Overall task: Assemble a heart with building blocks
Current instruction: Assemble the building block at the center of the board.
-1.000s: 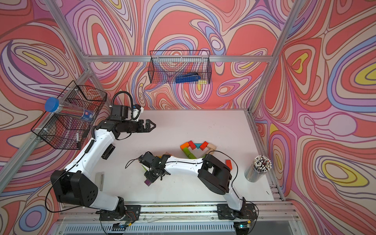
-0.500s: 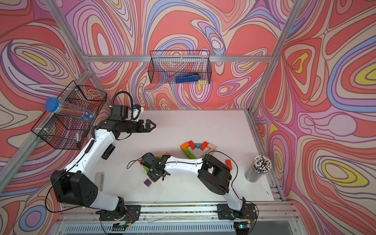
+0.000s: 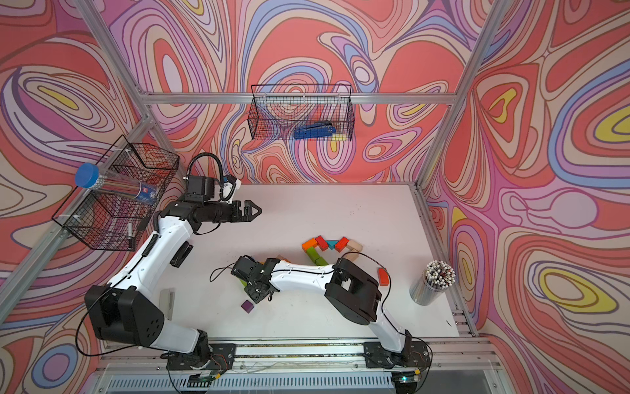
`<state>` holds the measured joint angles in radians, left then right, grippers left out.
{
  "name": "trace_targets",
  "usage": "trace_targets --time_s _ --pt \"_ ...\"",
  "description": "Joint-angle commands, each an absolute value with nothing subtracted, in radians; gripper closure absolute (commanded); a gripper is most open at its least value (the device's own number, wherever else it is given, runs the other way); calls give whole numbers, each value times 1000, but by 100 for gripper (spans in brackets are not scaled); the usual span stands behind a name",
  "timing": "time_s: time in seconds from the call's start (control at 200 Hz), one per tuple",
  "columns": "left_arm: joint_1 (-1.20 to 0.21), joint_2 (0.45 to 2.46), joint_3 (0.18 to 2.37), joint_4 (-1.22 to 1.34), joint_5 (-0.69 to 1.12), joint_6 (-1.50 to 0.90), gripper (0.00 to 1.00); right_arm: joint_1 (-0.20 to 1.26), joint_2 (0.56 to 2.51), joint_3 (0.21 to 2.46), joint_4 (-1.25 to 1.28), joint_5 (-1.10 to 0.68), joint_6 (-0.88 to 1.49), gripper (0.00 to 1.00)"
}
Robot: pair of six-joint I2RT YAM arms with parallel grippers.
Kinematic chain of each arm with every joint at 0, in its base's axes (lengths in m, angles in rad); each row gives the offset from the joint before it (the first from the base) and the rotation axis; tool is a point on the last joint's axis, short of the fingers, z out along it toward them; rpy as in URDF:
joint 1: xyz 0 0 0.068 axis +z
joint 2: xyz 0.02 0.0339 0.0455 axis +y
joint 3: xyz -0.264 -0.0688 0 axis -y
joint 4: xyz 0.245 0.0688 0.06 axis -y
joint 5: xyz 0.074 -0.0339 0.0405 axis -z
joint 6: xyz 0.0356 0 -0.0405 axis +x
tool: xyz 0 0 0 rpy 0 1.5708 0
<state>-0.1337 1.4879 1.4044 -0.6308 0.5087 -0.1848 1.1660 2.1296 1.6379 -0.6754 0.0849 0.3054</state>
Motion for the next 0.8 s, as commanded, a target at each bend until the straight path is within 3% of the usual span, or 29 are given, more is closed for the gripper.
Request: trace_targets --time_s 0.0,0.796 --pt "-130 1466 1399 -611 525 -184 0 1170 2160 1673 -688 67 316 79" --pt "-130 1471 1397 -607 532 -187 0 1170 2230 1735 -695 55 334 74"
